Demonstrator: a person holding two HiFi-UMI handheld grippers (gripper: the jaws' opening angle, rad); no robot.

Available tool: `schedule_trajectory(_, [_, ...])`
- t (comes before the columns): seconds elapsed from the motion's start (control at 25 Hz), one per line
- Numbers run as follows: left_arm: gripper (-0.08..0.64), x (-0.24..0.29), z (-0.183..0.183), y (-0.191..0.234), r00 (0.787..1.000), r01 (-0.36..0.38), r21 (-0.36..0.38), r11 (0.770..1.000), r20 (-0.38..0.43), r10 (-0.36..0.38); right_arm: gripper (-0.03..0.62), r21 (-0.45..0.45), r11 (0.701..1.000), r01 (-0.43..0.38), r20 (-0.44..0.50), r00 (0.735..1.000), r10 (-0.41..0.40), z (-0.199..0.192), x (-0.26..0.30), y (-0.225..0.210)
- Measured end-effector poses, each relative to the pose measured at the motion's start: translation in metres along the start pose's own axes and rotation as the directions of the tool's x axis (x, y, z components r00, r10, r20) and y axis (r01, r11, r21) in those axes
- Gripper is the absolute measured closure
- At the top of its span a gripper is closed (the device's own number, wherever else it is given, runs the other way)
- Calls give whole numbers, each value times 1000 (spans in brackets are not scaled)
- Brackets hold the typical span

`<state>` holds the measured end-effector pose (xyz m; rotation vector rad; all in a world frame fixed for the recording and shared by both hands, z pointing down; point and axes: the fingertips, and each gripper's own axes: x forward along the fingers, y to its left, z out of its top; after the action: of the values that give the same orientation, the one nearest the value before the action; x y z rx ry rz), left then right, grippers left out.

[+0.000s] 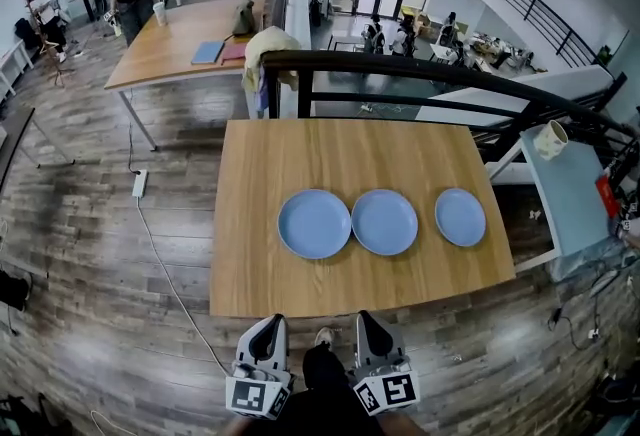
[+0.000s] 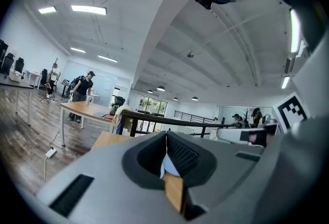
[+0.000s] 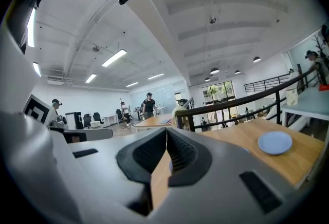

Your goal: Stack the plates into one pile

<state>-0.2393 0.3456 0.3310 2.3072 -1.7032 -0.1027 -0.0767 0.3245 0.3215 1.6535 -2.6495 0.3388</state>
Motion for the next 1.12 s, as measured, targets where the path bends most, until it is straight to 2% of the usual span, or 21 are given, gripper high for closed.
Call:
schedule_trajectory(0.48, [535, 81, -6, -20, 996, -92, -20, 996, -9, 92, 561, 18, 999, -52, -35, 998, 52, -1, 57, -89])
schedule_trajectory(0.6, [535, 89, -8, -17, 993, -112, -14, 994, -25, 111, 561, 49, 997, -53, -54, 997, 56, -10, 66, -99])
schedule_trajectory(0.88, [535, 105, -12, -8, 989, -141, -13, 990, -42, 140, 561, 56, 997, -54, -94, 994, 59, -21, 83, -110])
schedule_trajectory(1.12, [535, 126, -22, 9, 988, -135, -19, 991, -78, 133, 561, 76, 996, -39, -114, 992, 47, -36, 105, -115])
